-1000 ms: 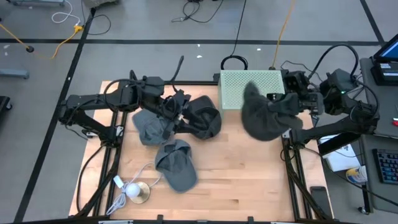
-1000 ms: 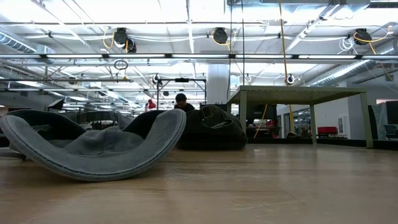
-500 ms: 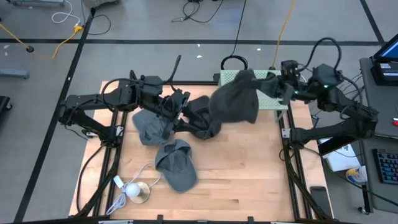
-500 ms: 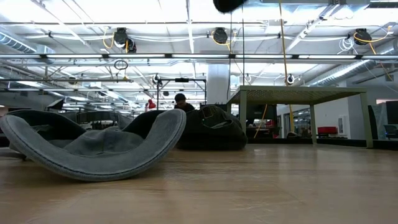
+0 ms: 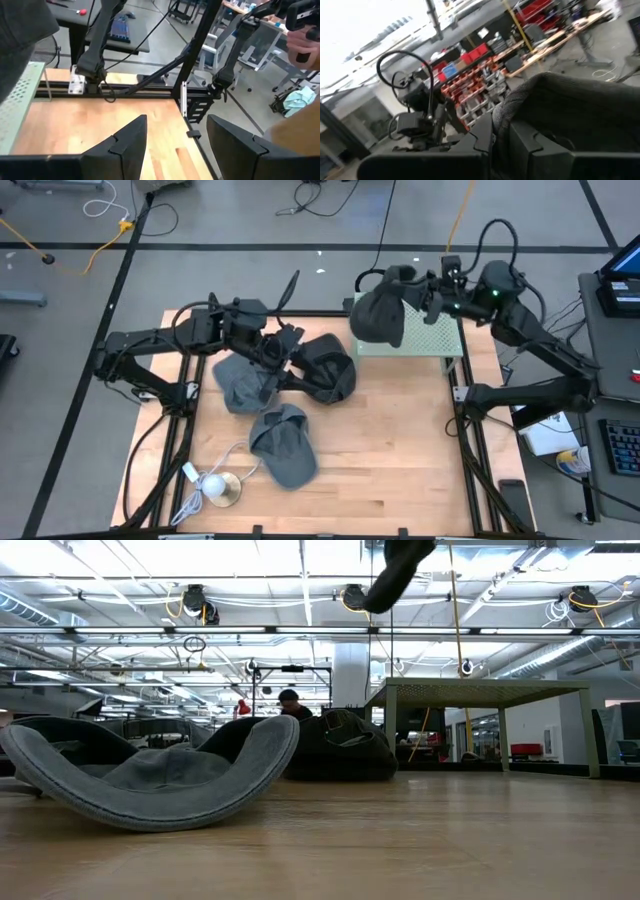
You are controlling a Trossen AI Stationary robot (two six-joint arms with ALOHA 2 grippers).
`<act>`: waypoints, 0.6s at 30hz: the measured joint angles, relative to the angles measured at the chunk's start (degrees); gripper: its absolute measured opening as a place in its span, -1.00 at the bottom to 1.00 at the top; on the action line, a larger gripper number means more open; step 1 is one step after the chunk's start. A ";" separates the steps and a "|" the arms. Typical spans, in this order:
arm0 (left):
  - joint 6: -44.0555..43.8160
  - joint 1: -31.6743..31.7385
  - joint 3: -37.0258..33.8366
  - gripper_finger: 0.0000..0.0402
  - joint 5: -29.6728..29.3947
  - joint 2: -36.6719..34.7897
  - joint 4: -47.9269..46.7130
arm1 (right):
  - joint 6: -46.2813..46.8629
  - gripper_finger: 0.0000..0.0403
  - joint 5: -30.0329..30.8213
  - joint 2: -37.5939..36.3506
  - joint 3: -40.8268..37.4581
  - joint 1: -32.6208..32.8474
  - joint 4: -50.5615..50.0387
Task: Pick & Place hat
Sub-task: Put the bottom black cap on the shelf
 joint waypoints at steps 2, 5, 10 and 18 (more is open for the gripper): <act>-0.01 0.53 0.00 0.05 0.01 0.00 -0.73 | 0.08 -0.90 -3.85 1.03 0.00 -3.27 -0.11; -0.02 1.17 0.00 0.05 0.04 0.00 -0.87 | -0.63 -0.90 -8.67 2.45 0.00 -8.02 -1.11; -0.02 1.86 0.00 0.05 0.04 0.00 -0.87 | -5.57 -0.90 -13.39 3.63 0.00 -13.76 -7.41; 1.14 1.94 0.00 0.05 0.00 0.00 -0.87 | -13.84 -0.90 -16.17 6.08 0.00 -17.84 -17.12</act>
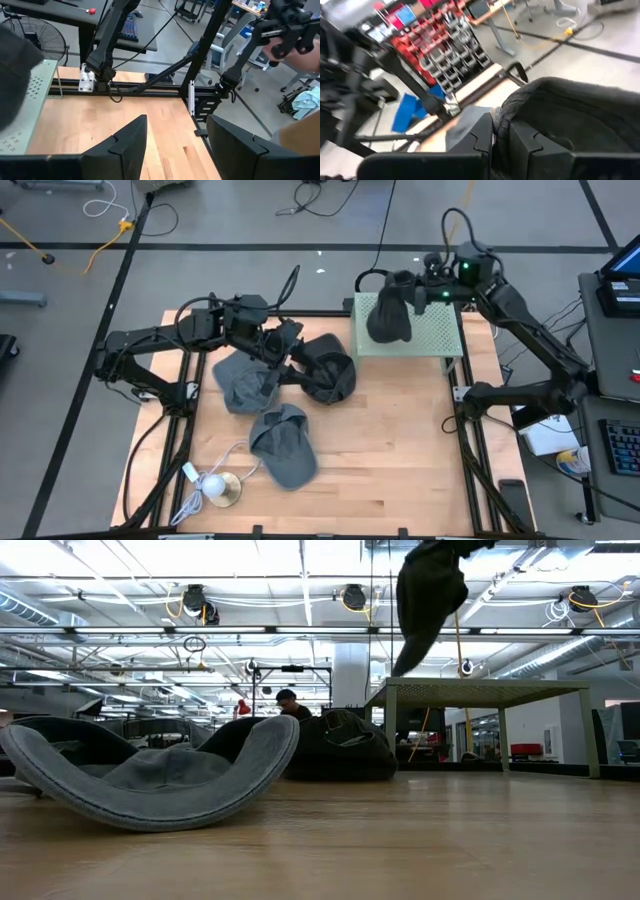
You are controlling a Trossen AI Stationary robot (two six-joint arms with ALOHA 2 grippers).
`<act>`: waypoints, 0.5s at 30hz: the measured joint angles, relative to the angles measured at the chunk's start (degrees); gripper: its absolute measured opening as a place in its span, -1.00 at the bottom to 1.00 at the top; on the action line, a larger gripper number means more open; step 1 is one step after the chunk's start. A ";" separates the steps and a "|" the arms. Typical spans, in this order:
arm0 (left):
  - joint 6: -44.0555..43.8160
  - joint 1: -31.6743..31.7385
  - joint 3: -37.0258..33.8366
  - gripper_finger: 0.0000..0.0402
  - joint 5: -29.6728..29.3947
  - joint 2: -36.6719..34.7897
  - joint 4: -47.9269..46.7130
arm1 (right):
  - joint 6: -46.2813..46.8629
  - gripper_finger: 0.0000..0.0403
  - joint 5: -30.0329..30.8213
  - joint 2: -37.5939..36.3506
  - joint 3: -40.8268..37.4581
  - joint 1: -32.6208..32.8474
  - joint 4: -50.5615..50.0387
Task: Pick & Place hat
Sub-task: Put the bottom black cap on the shelf
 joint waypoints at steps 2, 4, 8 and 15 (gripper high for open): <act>0.14 0.02 0.00 0.05 -0.18 0.00 0.00 | -0.49 -0.90 0.00 0.46 -0.06 -0.39 -0.92; 0.13 0.02 0.00 0.05 -0.44 0.00 0.00 | -0.70 -0.90 -0.04 0.78 -0.08 -0.44 -0.91; 0.22 0.02 0.00 0.05 -0.48 0.00 0.01 | -1.29 -0.90 -2.84 1.45 -0.08 -0.41 -0.36; 0.22 0.02 0.00 0.05 -0.54 0.02 0.02 | -4.43 -0.90 1.43 2.49 -0.06 -0.42 -3.69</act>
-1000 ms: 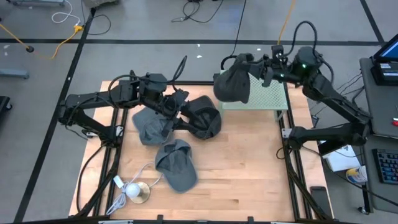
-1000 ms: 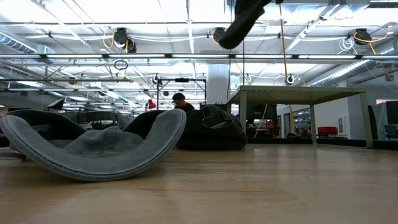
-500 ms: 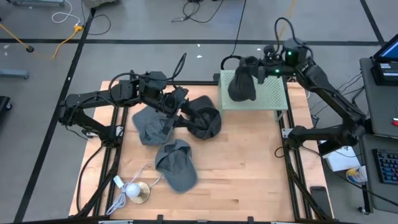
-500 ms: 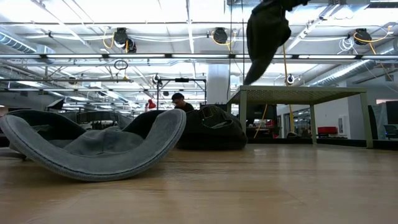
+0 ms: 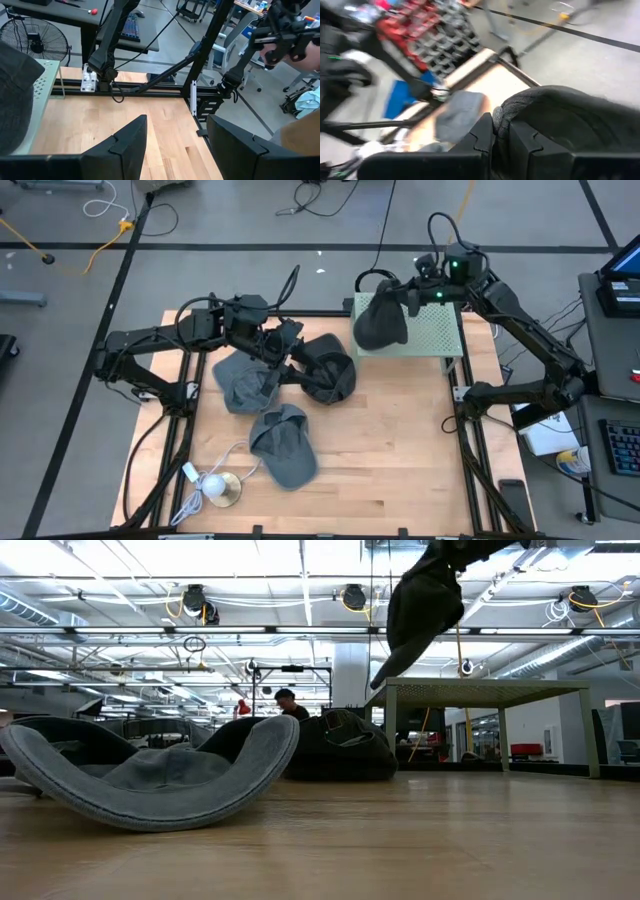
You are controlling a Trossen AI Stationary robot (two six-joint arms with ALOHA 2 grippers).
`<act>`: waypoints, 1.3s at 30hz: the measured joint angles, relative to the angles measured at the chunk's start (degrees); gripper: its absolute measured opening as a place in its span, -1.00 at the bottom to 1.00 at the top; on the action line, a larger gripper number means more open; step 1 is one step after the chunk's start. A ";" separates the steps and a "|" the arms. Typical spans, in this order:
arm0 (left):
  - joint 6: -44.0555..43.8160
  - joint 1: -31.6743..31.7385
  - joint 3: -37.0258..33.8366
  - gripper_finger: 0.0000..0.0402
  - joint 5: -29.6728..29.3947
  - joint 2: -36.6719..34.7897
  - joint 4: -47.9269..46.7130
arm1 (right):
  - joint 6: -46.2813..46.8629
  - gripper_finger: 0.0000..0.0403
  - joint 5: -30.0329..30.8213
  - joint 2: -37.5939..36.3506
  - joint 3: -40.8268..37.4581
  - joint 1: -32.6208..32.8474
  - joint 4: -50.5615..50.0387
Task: Pick & Place hat
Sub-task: Put the bottom black cap on the shelf
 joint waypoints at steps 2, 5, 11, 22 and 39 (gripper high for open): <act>-0.01 0.00 0.00 0.05 -0.02 0.00 0.00 | -1.58 -0.90 3.54 -0.05 0.00 0.00 -2.58; -0.04 0.00 0.00 0.05 -0.03 0.00 0.00 | -3.19 -0.90 7.34 -0.04 0.00 0.00 -5.57; 0.01 -0.02 0.00 0.05 -0.91 0.00 0.04 | -5.62 -0.90 13.20 0.42 0.00 0.02 -7.15; 0.02 -0.02 0.00 0.05 -1.08 0.00 0.09 | 0.07 -0.90 21.83 0.46 -5.07 0.09 -8.08; 0.02 -0.02 0.00 0.05 -1.08 0.00 0.18 | 7.50 -0.85 30.36 -1.78 -6.21 0.11 -13.34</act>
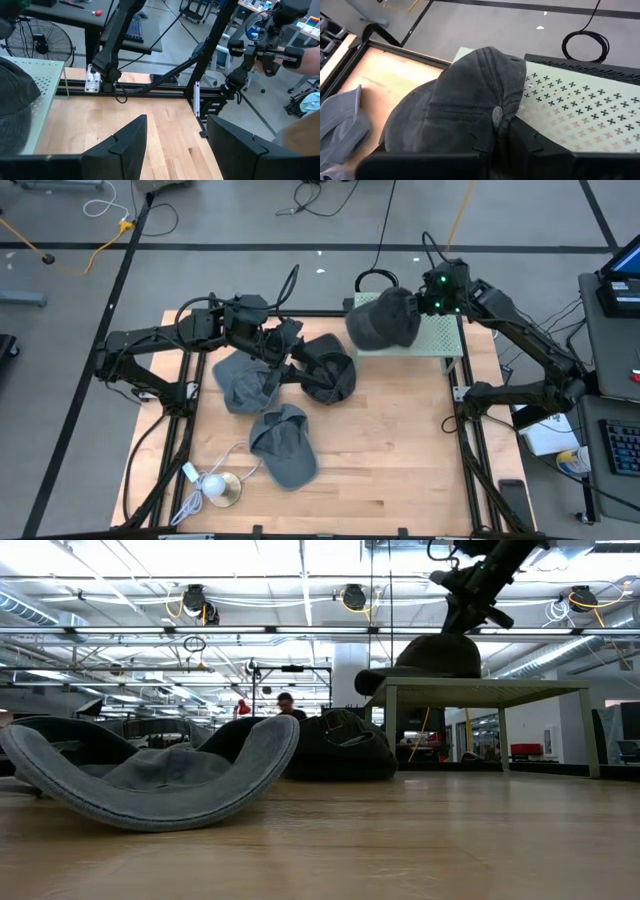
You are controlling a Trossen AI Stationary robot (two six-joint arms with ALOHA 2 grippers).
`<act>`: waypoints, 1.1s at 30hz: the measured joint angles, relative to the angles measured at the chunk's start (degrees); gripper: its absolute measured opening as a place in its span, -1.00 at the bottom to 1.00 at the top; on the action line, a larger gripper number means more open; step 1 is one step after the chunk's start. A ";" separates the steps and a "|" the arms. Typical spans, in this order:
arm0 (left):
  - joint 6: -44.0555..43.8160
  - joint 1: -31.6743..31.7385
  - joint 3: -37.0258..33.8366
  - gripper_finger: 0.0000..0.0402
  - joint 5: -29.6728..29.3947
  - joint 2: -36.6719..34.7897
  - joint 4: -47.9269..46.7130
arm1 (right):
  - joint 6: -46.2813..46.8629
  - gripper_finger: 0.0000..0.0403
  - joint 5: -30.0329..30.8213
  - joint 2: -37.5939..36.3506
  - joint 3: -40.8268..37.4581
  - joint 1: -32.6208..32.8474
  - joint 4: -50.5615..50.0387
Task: Pick & Place hat
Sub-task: Put the bottom black cap on the shelf
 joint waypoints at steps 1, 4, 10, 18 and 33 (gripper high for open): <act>0.00 0.00 0.00 0.05 0.00 0.00 0.04 | -0.28 -0.82 -0.03 -0.04 0.00 0.00 0.02; -0.02 0.00 0.00 0.05 0.00 0.00 0.04 | -1.44 -0.67 -1.07 -0.13 0.00 0.00 -0.07; -0.28 0.00 0.00 0.05 0.00 0.02 0.02 | -2.19 -0.33 -1.66 -0.18 0.00 -0.02 -0.23; -1.48 -0.13 0.00 0.05 0.02 0.02 0.02 | -2.52 0.07 4.73 -2.90 -0.02 -1.44 -0.12; -1.77 -0.13 -0.01 0.05 0.02 0.02 0.93 | -23.72 0.04 -7.10 -5.23 0.00 10.48 8.58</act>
